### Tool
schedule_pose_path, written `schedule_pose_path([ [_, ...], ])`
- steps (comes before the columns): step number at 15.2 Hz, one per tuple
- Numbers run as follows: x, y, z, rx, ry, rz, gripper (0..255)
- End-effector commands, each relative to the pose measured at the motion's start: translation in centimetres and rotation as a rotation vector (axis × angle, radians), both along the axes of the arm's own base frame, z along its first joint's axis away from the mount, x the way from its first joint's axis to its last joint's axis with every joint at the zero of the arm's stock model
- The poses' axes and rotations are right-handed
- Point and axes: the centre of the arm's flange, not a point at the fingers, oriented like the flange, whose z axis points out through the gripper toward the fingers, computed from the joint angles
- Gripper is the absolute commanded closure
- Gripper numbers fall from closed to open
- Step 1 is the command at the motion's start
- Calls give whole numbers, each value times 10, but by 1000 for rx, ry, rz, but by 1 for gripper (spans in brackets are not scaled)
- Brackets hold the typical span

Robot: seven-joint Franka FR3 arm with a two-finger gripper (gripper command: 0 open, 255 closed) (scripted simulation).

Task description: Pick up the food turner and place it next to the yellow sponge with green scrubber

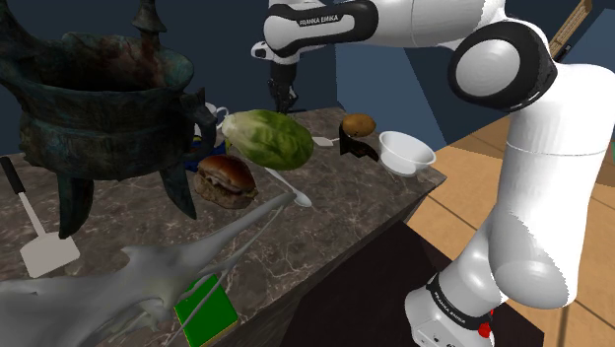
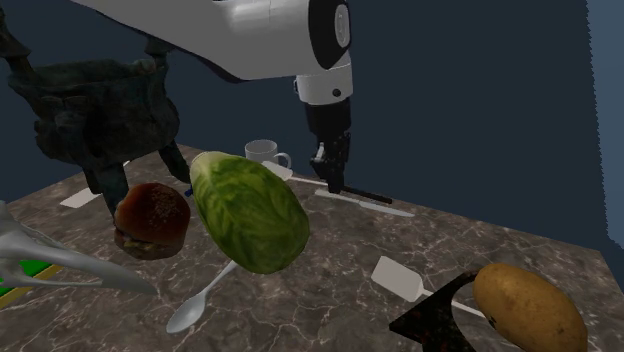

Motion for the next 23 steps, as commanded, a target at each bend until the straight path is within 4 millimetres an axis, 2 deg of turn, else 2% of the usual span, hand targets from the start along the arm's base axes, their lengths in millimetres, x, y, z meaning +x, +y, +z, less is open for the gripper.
schedule_pose_path([
  [1,-9,10,4,0,0,0,255],
  [23,-207,222,4,0,0,0,255],
])
